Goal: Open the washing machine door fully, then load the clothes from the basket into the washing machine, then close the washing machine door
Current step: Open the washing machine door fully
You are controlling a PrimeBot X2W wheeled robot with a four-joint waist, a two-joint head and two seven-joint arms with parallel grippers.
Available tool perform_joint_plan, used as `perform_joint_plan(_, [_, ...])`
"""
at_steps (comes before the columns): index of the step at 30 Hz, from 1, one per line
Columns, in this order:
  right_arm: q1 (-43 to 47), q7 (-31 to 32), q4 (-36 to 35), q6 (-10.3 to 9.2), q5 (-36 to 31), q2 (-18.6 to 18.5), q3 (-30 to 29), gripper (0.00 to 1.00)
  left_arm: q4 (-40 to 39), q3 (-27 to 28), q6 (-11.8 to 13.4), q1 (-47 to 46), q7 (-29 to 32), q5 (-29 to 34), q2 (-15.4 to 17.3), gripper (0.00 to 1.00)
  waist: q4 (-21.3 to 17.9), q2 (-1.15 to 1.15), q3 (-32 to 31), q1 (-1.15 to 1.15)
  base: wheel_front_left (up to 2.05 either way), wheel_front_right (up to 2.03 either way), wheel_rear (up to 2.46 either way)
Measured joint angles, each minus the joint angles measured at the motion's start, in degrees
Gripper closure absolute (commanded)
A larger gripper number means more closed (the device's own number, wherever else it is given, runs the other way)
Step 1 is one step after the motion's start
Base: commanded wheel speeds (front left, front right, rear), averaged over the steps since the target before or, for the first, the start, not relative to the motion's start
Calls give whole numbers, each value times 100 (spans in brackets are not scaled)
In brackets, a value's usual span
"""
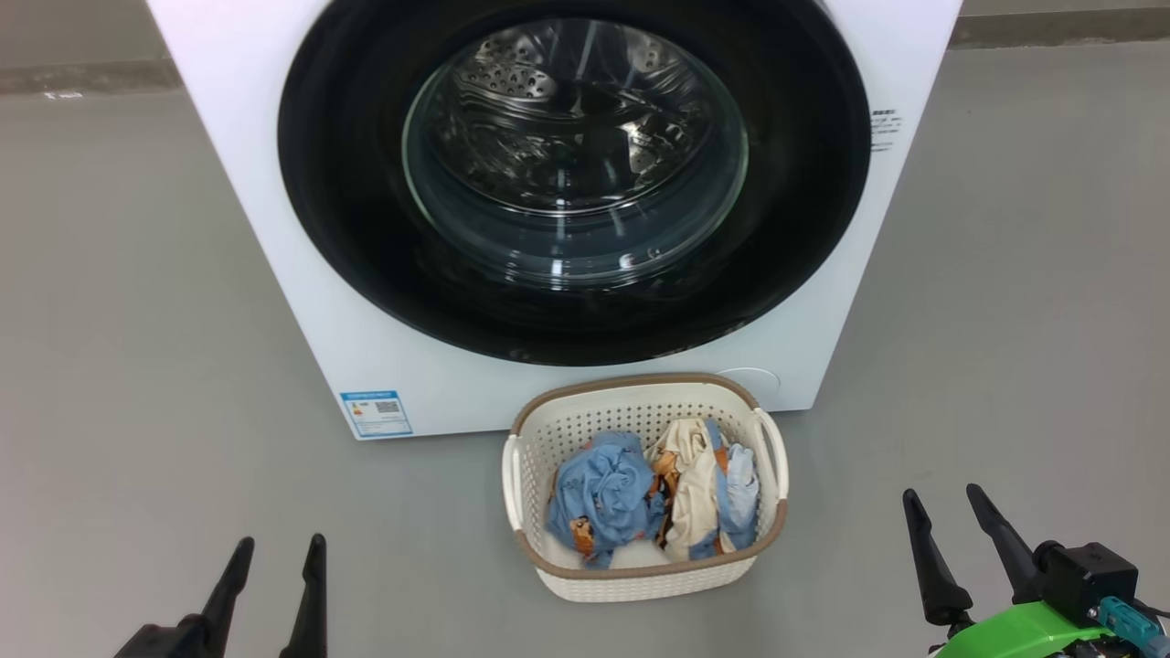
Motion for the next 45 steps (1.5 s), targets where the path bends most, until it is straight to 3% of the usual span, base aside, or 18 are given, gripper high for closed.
perform_joint_plan(25, [0,0,1,0,1,15,-7,0,-2,25,0,-2,0,-8,-2,0,17,0,44,0,117,117,-234])
perform_joint_plan(29, [0,0,5,0,1,15,-13,0,-115,70,0,-4,-10,-252,-88,0,17,0,40,-1,101,100,-200])
perform_joint_plan(45, [-4,0,44,0,44,73,19,0,-118,21,-4,-4,-10,-271,-51,0,61,0,34,0,30,30,-61])
